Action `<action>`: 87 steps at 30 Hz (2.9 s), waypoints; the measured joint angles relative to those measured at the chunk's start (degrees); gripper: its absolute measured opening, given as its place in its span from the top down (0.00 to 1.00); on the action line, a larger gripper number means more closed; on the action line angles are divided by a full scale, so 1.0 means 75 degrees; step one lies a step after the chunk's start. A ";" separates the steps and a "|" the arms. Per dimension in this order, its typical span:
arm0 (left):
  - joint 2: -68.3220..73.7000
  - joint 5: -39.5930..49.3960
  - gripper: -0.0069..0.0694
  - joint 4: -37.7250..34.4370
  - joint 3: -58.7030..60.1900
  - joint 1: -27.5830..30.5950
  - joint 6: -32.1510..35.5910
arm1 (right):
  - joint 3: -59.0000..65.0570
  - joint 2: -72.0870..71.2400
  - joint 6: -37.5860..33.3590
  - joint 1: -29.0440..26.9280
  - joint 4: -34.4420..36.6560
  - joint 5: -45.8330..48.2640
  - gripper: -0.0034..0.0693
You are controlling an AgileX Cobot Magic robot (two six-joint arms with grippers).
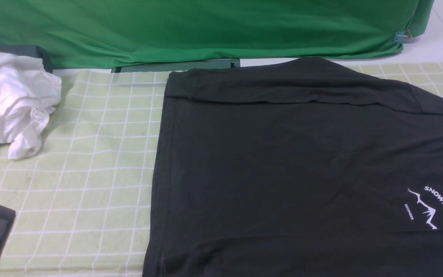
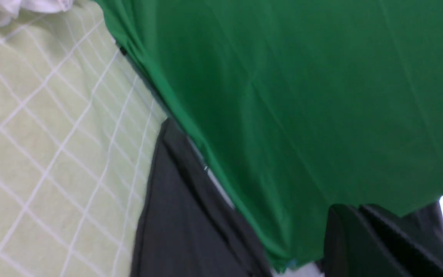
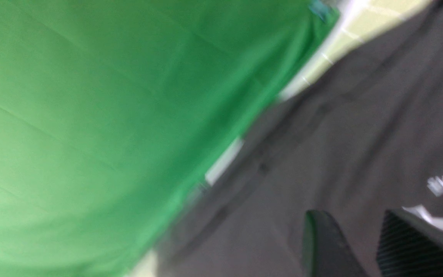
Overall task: Fold a long-sleeved shirt over a green coffee tablecloth.
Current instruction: 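Grasp the left edge of the dark T-shirt lying flat on the table, then fold the left side of the black T-shirt inward over its body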
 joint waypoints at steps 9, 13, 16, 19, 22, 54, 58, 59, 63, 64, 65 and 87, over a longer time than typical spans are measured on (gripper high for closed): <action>0.1273 0.1314 0.89 0.1423 -0.3487 0.0000 0.1120 | -0.2014 0.1149 -0.1298 0.0905 -0.0020 -0.1081 0.96; 0.3494 0.4519 0.89 0.1980 -0.5495 0.0000 0.1589 | -0.4177 0.2594 -0.3783 0.1407 -0.0030 0.1583 0.96; 0.4996 0.6107 0.89 0.2109 -0.6176 0.0000 0.2391 | -0.5472 0.3607 -0.4904 0.1626 -0.0030 0.3839 0.96; 0.6522 0.7030 0.89 0.1836 -0.6392 0.0000 0.3417 | -0.6371 0.4661 -0.5824 0.1706 -0.0077 0.6294 0.96; 0.7838 0.7649 0.89 0.1168 -0.6260 -0.0089 0.4008 | -0.6586 0.5421 -0.6375 0.1706 -0.0127 0.7573 0.95; 1.2046 0.4355 0.27 0.4248 -0.5786 -0.4026 0.1170 | -0.6473 0.6001 -0.6806 0.1712 -0.0203 0.6272 0.86; 1.2046 0.4337 0.27 0.4231 -0.5745 -0.4026 0.1170 | -0.6473 0.6001 -0.6806 0.1712 -0.0203 0.6194 0.85; 1.2046 0.4320 0.28 0.4190 -0.5737 -0.4026 0.1170 | -0.6473 0.6001 -0.6806 0.1712 -0.0203 0.6165 0.85; 1.2076 0.4111 0.36 0.3909 -0.5730 -0.4026 0.1170 | -0.6473 0.6001 -0.6806 0.1712 -0.0203 0.6128 0.84; 1.2123 0.4068 0.37 0.3886 -0.5730 -0.4026 0.1170 | -0.6473 0.6001 -0.6806 0.1712 -0.0203 0.6126 0.84; 1.2183 0.4022 0.41 0.3864 -0.5730 -0.4026 0.1170 | -0.6473 0.6001 -0.6806 0.1712 -0.0203 0.6110 0.84; 1.0540 0.4436 0.88 0.3779 -0.6277 -0.3503 0.0491 | -0.6473 0.6001 -0.6822 0.1712 -0.0203 0.5927 0.79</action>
